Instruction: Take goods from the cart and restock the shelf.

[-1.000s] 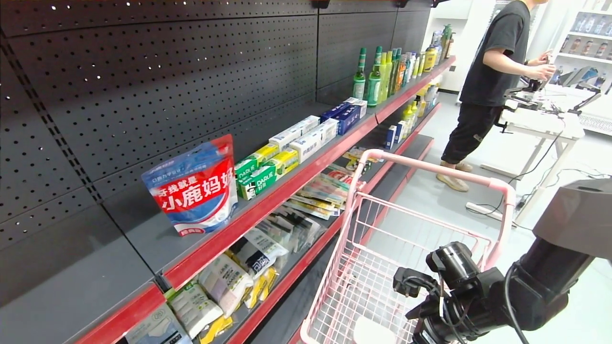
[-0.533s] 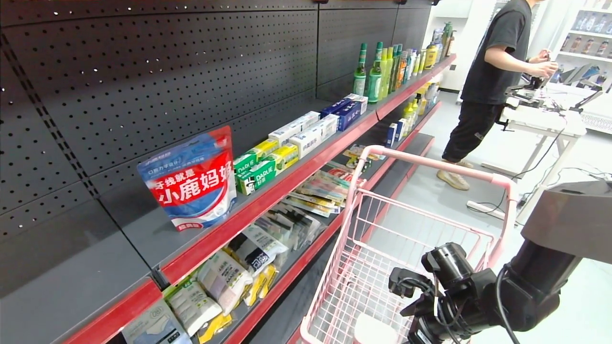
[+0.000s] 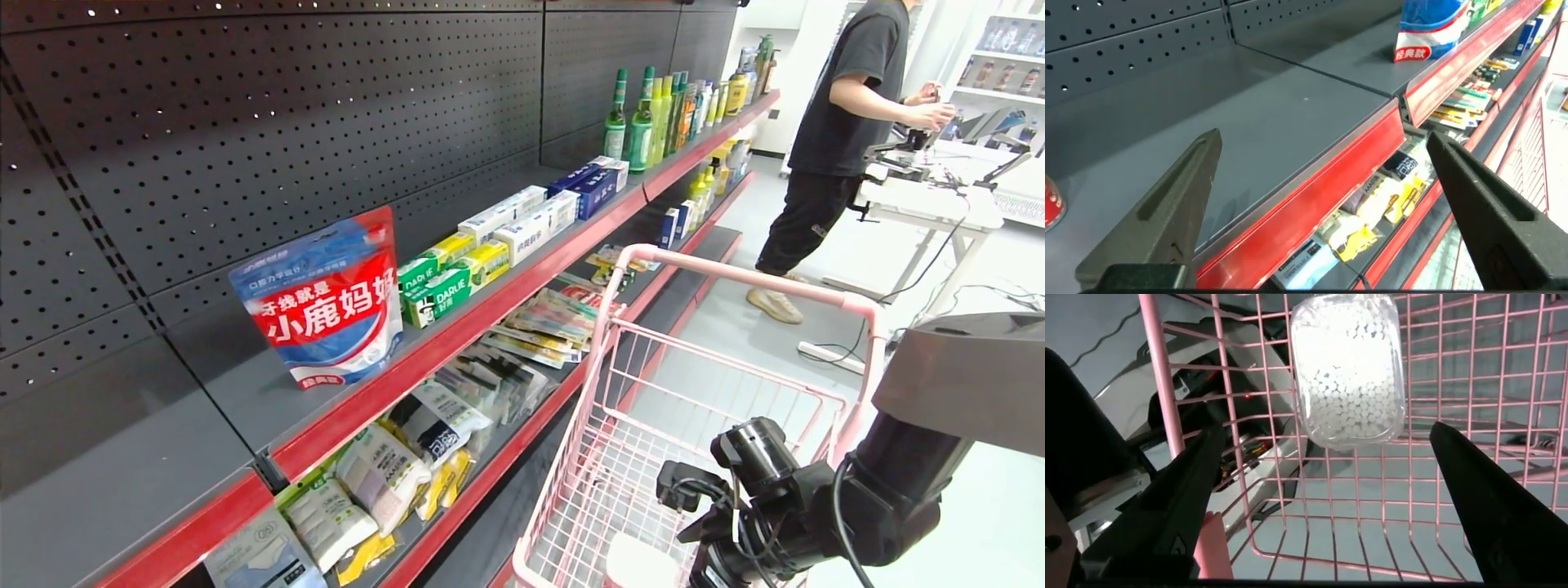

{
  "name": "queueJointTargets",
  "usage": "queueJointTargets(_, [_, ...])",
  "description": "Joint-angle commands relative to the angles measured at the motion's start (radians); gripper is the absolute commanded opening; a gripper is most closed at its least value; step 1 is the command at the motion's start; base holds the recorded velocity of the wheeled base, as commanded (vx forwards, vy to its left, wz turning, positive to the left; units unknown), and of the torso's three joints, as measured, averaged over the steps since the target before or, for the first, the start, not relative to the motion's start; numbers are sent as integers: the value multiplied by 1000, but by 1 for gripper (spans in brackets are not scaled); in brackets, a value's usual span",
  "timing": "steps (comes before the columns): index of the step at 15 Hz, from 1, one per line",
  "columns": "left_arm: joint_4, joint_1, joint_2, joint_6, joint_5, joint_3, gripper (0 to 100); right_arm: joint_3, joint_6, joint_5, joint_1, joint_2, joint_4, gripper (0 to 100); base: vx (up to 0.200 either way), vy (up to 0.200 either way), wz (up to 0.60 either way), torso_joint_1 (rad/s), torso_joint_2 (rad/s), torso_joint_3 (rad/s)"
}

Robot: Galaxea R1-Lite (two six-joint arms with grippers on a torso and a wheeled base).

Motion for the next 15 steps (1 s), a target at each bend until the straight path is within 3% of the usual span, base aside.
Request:
queueJointTargets(1, [-1, 1, 1, 0, 1, 0, 100, -3, 0, 0, 0, 12, -2, 100, 0, 0, 0, 0, 0, 0])
queueJointTargets(5, [-1, -1, 1, 0, 1, 0, 100, -4, 0, 0, -1, 26, -49, 100, 0, 0, 0, -112, 268, 160])
queueJointTargets(15, [-1, 1, 1, 0, 1, 0, 100, -9, 0, 4, 23, 60, -72, 100, 0, 0, 0, -26, 65, 39])
